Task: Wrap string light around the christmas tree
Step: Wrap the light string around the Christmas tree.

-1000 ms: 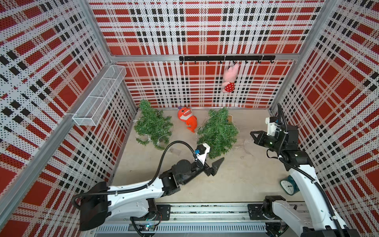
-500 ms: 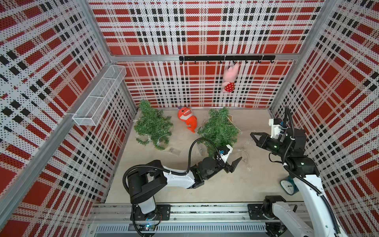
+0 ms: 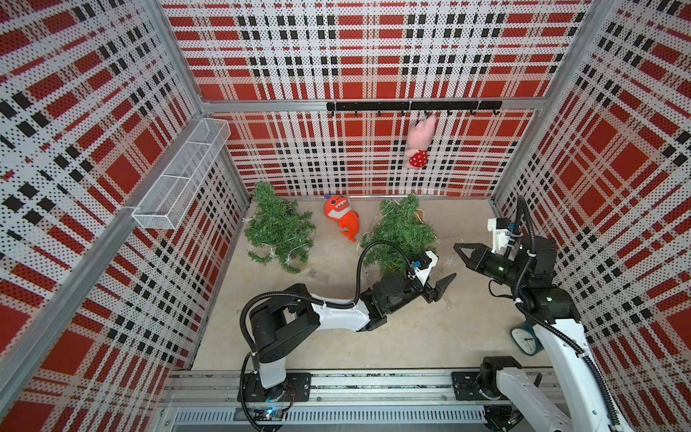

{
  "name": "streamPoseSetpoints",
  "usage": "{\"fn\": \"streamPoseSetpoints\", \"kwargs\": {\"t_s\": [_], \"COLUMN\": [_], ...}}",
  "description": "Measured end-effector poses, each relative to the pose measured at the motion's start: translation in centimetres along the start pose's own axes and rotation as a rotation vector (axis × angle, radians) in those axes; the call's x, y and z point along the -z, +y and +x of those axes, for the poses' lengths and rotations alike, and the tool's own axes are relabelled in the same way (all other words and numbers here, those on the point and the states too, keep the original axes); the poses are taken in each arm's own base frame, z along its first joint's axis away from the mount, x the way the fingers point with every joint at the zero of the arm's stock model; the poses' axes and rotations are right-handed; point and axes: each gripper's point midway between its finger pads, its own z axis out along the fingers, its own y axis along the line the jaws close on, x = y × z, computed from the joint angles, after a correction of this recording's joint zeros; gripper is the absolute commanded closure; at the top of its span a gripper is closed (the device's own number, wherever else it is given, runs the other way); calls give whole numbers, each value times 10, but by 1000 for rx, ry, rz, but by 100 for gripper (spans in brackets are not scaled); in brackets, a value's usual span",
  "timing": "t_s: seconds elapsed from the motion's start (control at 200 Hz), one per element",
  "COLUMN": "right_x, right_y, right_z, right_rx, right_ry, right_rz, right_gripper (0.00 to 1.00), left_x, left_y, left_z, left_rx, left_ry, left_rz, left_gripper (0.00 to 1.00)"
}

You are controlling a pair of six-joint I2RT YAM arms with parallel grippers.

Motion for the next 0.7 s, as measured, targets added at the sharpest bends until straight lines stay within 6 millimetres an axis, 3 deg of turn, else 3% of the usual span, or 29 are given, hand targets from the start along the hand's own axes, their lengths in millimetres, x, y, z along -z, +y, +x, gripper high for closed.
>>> {"fn": "streamPoseSetpoints", "kwargs": {"t_s": [0.21,0.396,0.591,0.701], "right_x": [-2,-3,-7,-9], "right_y": [1,3,-1,-2], "right_z": [1,-1,-1,-2], "right_rx": [-11,-12,-23,-26], "right_ry": [2,-7,-8,-9], "right_rz": [-14,-25,-26,-27], "right_gripper": [100,100,100,100], "left_x": [-15,-22,-21,-21], "left_y": [5,5,0,-7], "left_z": [17,9,8,8], "left_rx": [33,60,93,117], "left_ry": [26,5,7,13], "left_rz": [3,30,73,116], "left_gripper": [47,66,92,100]}}
